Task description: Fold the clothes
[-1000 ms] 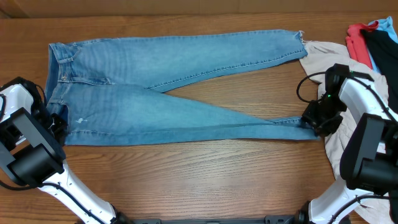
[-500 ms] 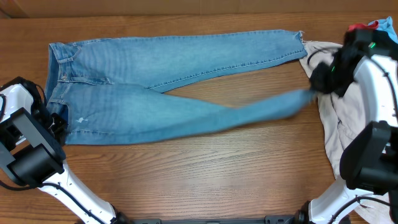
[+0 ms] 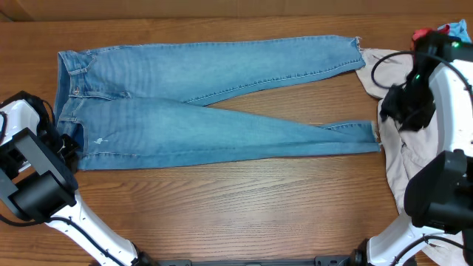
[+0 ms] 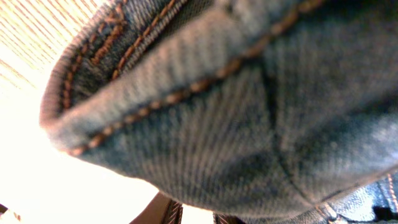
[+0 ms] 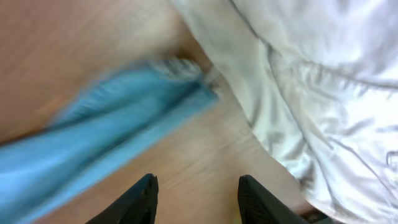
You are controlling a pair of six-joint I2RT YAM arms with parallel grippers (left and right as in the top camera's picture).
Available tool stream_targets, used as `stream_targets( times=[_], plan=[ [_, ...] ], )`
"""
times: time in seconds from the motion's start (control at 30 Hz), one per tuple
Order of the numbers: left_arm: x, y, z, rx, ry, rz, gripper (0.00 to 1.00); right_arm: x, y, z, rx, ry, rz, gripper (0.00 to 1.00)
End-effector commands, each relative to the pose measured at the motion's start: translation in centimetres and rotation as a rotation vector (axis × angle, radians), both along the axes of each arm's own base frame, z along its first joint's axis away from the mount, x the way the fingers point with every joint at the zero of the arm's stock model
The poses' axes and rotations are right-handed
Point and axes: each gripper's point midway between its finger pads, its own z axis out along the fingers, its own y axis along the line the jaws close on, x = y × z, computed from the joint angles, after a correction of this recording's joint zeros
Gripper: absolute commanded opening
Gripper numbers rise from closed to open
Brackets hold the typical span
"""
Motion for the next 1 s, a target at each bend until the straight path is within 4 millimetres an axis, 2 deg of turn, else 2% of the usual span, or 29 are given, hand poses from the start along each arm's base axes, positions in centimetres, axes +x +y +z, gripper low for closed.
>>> stream_targets(
  times=[0.0,0.13,0.3,0.4,0.67,0.83,0.97],
  plan=[
    [0.9,-1.1,-0.9,-0.066,-0.047,0.001,0.20,-1.6,-1.2,-1.6,-0.051,0.058,-0.007,0.46],
    [0.9,-1.1,-0.9,-0.065,-0.048,0.001,0.20,-0.9,-0.9,-2.1,-0.030,0.027,-0.010,0.47],
    [1.0,-1.1,-0.9,-0.064,-0.050,0.001,0.20,2.1,-0.7,-2.6,-0.009,-0.096,-0.005,0.49],
    [1.0,-1.1,-0.9,-0.064,-0.050,0.001,0.21,3.5,0.1,-3.7,0.041,-0.160,0.053,0.49],
    [1.0,-1.1,-0.9,-0.065,-0.049,0.001,0.21,4.2,0.5,-8.9,0.068,-0.195,0.101,0.49],
    [1.0,-1.1,-0.9,-0.065,-0.049,0.001,0.21,5.4,0.3,-10.3,0.060,-0.253,0.105,0.49],
    [1.0,-1.1,-0.9,-0.064,-0.049,0.001,0.21,5.5,0.4,-10.5,0.060,-0.256,0.128,0.49]
  ],
)
